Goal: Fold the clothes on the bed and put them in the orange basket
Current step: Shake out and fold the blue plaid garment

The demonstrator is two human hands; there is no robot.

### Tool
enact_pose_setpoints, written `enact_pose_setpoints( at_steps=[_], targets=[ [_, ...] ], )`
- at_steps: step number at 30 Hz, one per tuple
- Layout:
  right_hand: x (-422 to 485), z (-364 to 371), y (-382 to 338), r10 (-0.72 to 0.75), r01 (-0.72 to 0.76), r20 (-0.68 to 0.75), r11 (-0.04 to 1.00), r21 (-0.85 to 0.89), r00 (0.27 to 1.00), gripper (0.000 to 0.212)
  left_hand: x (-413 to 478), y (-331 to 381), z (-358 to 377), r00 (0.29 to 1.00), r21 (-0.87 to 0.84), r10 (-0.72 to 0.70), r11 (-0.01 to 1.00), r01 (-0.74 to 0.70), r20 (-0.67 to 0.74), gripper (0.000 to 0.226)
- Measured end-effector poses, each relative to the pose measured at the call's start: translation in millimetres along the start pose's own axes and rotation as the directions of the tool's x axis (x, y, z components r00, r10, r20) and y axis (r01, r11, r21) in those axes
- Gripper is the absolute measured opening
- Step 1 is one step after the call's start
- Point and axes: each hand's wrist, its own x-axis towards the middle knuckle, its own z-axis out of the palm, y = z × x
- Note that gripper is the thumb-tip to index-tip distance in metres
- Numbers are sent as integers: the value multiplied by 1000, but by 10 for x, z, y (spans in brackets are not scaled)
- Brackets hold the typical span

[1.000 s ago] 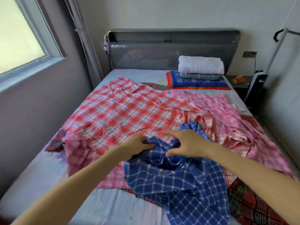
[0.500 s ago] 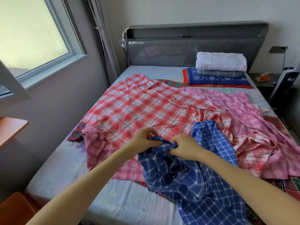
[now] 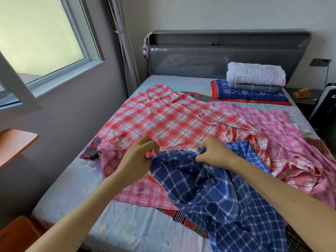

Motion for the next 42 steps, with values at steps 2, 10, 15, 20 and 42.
enact_pose_setpoints(
  at_steps=[2, 10, 15, 20, 42],
  targets=[
    [34, 56, -47, -7, 7, 6, 1000, 17, 1000, 48, 31, -31, -2, 999, -15, -37, 999, 37, 18, 36],
    [130, 81, -144, -20, 20, 7, 1000, 13, 1000, 49, 73, 8, 185, 964, 20, -264, 964, 263, 38, 14],
    [168, 81, -145, -1, 1, -10, 1000, 3, 1000, 47, 209, 19, 287, 827, -111, -502, 835, 540, 252, 19],
    [182, 75, -123, 12, -13, -47, 1000, -9, 999, 49, 349, 55, 305, 832, 98, -496, 867, 488, 247, 4],
    [103, -361, 197, -33, 53, -214, 995, 86, 976, 39, 1187, 188, 162, 915, 142, -395, 913, 383, 77, 17]
  ],
)
